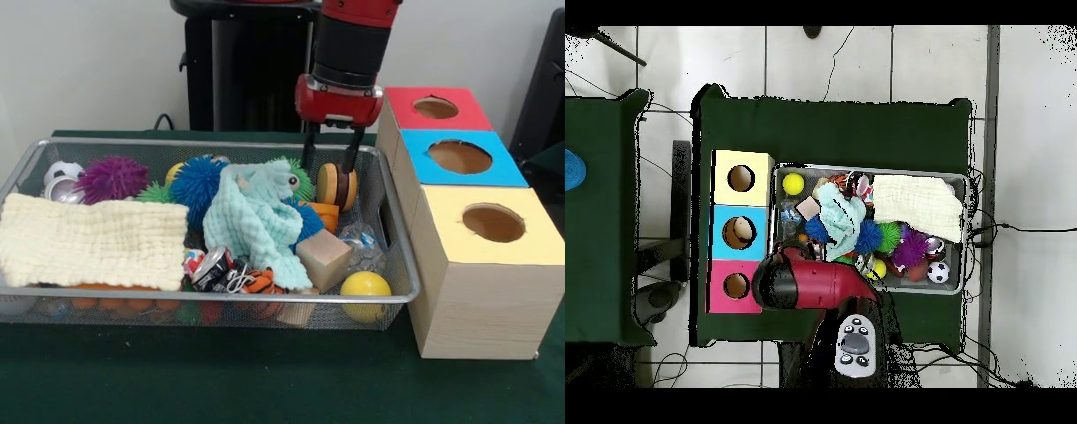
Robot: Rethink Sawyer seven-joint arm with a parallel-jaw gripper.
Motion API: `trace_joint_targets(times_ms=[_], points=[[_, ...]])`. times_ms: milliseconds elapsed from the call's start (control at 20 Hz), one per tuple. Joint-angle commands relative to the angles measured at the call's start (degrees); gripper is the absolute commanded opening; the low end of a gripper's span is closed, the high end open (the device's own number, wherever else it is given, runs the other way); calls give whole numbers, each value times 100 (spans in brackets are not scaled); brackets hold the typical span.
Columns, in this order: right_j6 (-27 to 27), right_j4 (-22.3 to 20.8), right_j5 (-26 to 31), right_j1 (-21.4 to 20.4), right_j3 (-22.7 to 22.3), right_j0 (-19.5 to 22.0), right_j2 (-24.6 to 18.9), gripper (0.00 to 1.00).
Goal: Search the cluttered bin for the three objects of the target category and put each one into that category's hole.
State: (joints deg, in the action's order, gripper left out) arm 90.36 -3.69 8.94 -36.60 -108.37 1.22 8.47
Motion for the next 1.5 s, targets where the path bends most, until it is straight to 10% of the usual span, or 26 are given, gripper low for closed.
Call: trace_joint_targets(times_ms=[50, 900, 1500], points=[[1596, 581, -75, 286, 251, -195, 164, 100], [1377, 854, -892, 1026, 405, -201, 230, 100], [1487, 1050, -1144, 1012, 121, 108, -489, 100]])
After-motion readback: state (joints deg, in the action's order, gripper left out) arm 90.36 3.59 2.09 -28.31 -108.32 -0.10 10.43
